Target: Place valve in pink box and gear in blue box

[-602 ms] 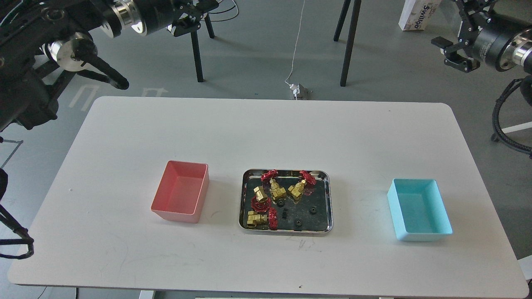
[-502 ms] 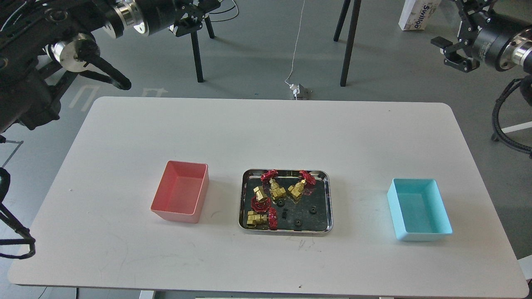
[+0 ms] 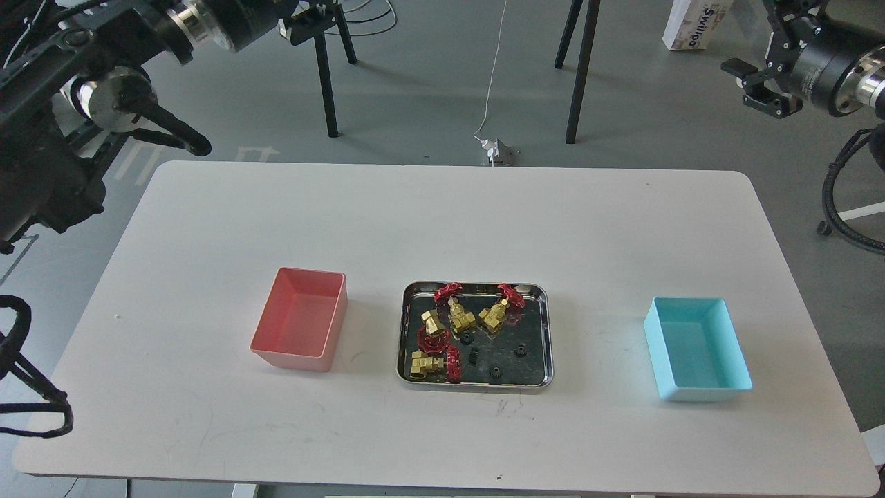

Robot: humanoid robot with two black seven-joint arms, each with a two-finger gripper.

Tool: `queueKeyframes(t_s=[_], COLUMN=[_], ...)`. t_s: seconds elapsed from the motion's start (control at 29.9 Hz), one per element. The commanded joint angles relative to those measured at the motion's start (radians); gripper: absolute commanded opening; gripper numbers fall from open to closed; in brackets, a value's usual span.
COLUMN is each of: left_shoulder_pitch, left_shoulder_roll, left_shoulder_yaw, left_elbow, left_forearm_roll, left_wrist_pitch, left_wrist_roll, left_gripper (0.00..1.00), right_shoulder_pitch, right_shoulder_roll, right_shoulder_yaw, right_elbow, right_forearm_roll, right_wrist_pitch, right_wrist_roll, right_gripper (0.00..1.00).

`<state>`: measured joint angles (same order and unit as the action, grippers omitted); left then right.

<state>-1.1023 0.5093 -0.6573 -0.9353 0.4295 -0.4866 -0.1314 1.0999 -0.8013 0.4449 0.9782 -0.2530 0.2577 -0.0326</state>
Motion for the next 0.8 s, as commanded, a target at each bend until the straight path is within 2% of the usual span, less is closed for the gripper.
queueKeyframes(t_s=[0.0, 0.13, 0.27, 0.5, 0.57, 0.7, 0.77], left_shoulder_pitch=[0.002, 0.002, 0.03, 0.029, 0.027, 0.015, 0.009], left_shoulder_roll=[0.009, -0.008, -0.002, -0.008, -0.006, -0.002, -0.003], left_shoulder_yaw=[-0.008, 0.005, 0.076, 0.033, 0.038, 0.028, 0.036], left_elbow=[0.027, 0.122, 0.09, 0.081, 0.069, 0.04, 0.027], left_forearm_roll=[-0.006, -0.003, 0.0, 0.0, 0.032, 0.282, 0.374], left_wrist_pitch=[-0.002, -0.002, -0.002, -0.002, -0.002, -0.002, -0.002], left_wrist_roll=[0.012, 0.018, 0.036, 0.006, -0.013, -0.099, -0.103], left_gripper=[1.0, 1.0, 1.0, 0.98, 0.84, 0.82, 0.82], right_shoulder_pitch=[0.0, 0.0, 0.0, 0.0, 0.0, 0.021, 0.029], right_shoulder_roll=[0.001, 0.001, -0.001, 0.005, 0.005, 0.002, -0.002], right_shoulder_yaw=[0.0, 0.0, 0.015, 0.015, 0.015, 0.014, 0.012], right_elbow=[-0.001, 0.001, -0.001, -0.001, -0.001, -0.001, -0.001], right_forearm_roll=[0.0, 0.0, 0.0, -0.003, -0.003, -0.009, -0.012], right_wrist_pitch=[-0.002, -0.006, -0.006, -0.006, -0.006, -0.005, -0.005], right_wrist_roll=[0.0, 0.002, 0.002, 0.002, 0.002, 0.002, 0.002], right_gripper=[0.99, 0.99, 0.99, 0.99, 0.99, 0.99, 0.99])
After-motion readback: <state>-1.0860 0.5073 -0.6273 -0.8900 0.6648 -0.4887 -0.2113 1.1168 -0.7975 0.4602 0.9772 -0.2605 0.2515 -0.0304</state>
